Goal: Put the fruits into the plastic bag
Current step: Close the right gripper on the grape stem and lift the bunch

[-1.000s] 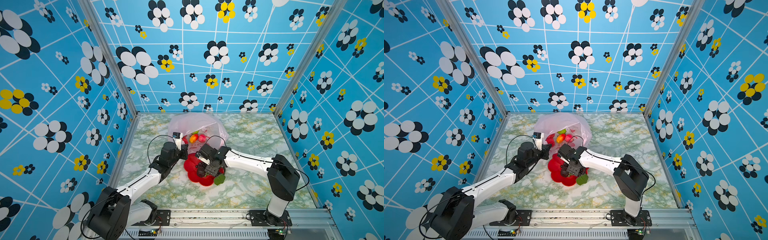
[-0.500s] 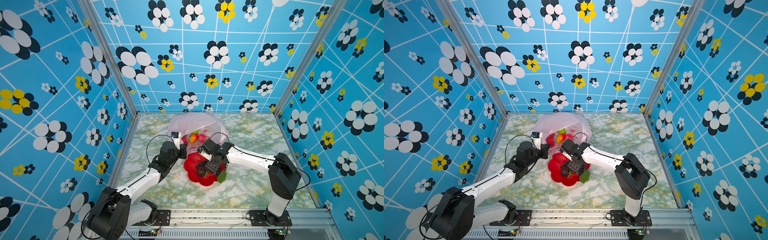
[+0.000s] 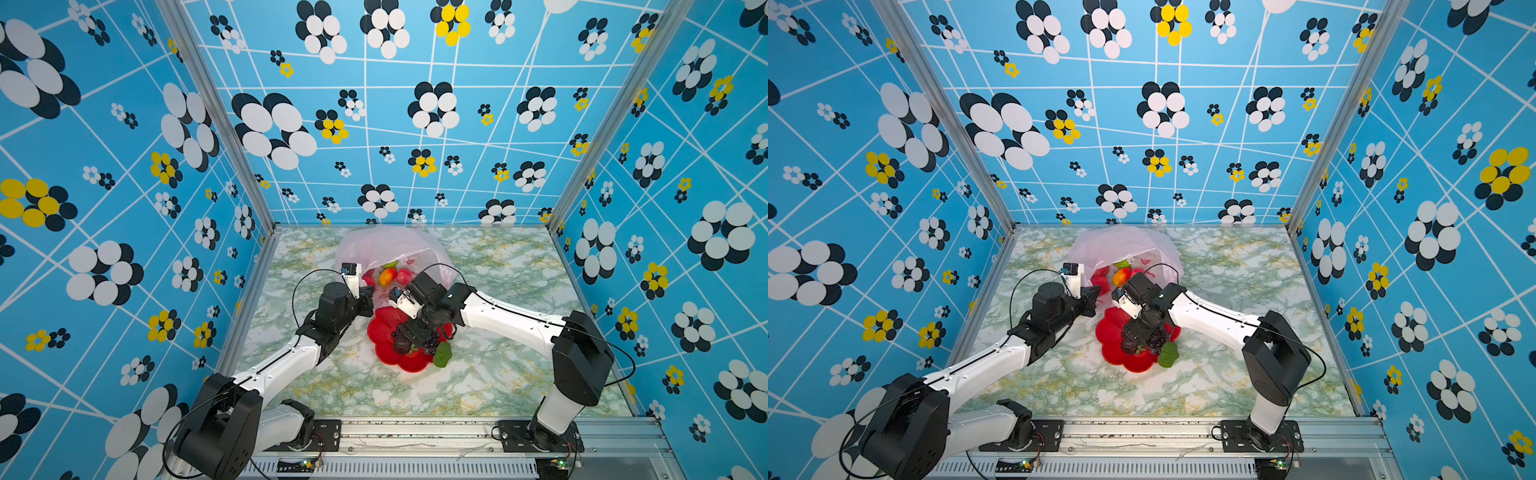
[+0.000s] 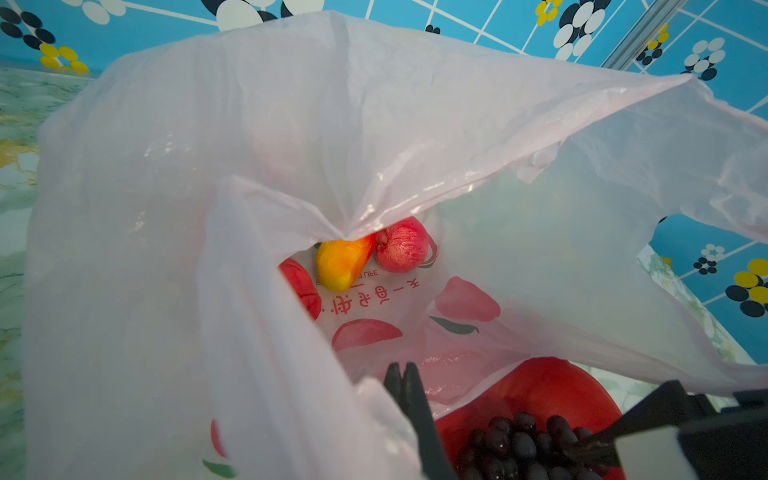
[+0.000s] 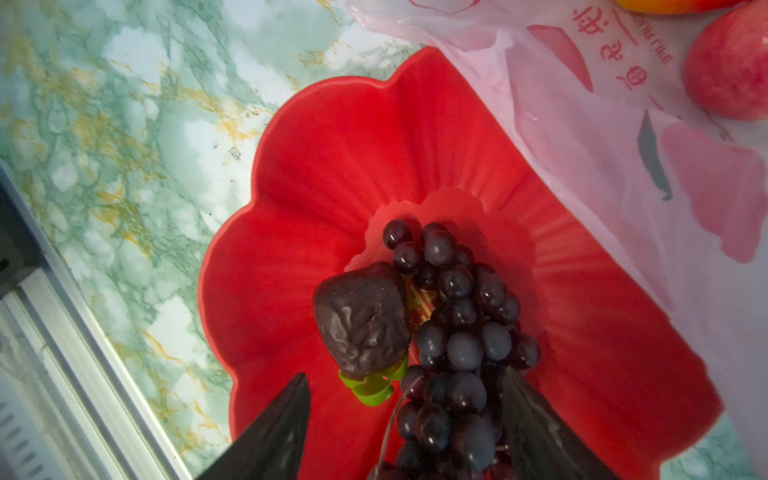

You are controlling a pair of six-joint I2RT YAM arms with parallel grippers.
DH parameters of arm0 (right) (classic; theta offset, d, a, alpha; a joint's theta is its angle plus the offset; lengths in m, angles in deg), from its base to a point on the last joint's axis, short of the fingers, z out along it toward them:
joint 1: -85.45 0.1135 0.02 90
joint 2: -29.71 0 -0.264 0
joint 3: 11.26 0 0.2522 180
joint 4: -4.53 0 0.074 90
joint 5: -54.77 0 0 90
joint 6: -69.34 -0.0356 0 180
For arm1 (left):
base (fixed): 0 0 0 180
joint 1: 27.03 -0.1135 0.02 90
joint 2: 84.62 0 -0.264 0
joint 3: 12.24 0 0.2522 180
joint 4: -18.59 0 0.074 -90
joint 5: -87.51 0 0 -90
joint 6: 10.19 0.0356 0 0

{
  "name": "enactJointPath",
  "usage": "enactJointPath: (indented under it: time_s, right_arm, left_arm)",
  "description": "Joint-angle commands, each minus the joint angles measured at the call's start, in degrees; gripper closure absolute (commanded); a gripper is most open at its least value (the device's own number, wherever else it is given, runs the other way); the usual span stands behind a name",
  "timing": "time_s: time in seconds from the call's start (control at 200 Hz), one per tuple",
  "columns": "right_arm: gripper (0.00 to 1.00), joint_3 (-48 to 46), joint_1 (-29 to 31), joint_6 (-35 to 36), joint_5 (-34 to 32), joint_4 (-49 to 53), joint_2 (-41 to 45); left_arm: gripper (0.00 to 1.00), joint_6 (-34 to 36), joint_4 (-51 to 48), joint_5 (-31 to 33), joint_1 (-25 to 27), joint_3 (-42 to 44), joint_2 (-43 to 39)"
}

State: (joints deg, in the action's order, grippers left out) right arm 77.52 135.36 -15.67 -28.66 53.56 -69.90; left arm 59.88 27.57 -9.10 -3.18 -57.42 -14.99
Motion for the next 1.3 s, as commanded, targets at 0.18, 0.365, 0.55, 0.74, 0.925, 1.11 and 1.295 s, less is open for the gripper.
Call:
enactJointPath:
  time_s: [0.18,0.365,0.55,0.74,0.925,1.11,1.295]
  right_arm:
    - [0.26,0.8,1.2,-1.8,2.3,0.3,-3.6]
    - [0.23,0.3,1.1,-0.9,-9.8,2.5,-1.6]
    - [0.21,0.4,1.1,-0.2,-14.8,7.2,-1.5]
    - [0.21,-1.9,1.0,-0.8,-15.1,8.3,-0.8]
    - [0.2,-3.3,0.6,-0.6,-15.5,9.0,-1.6]
    - [0.2,-4.0,-0.3,-1.0,-13.2,6.9,-3.3]
    - [0.21,-3.3,-1.3,-2.0,-10.1,5.4,-6.4]
  left_arm:
    - [1.0,-0.4,1.9,-0.7,-0.7,1.7,-1.0]
    - [1.0,-0.8,2.7,-0.7,-0.9,2.5,-1.7]
    - [1.0,-0.9,2.7,-1.0,-1.4,2.2,-1.1]
    - [1.0,-1.1,2.9,-1.2,-1.4,2.5,-1.4]
    - [1.0,-1.1,2.9,-1.2,-1.5,2.4,-1.4]
    - [1.0,-1.1,2.8,-1.2,-1.5,2.4,-1.3]
    - [1.0,-1.2,2.9,-0.9,-1.5,2.6,-1.6]
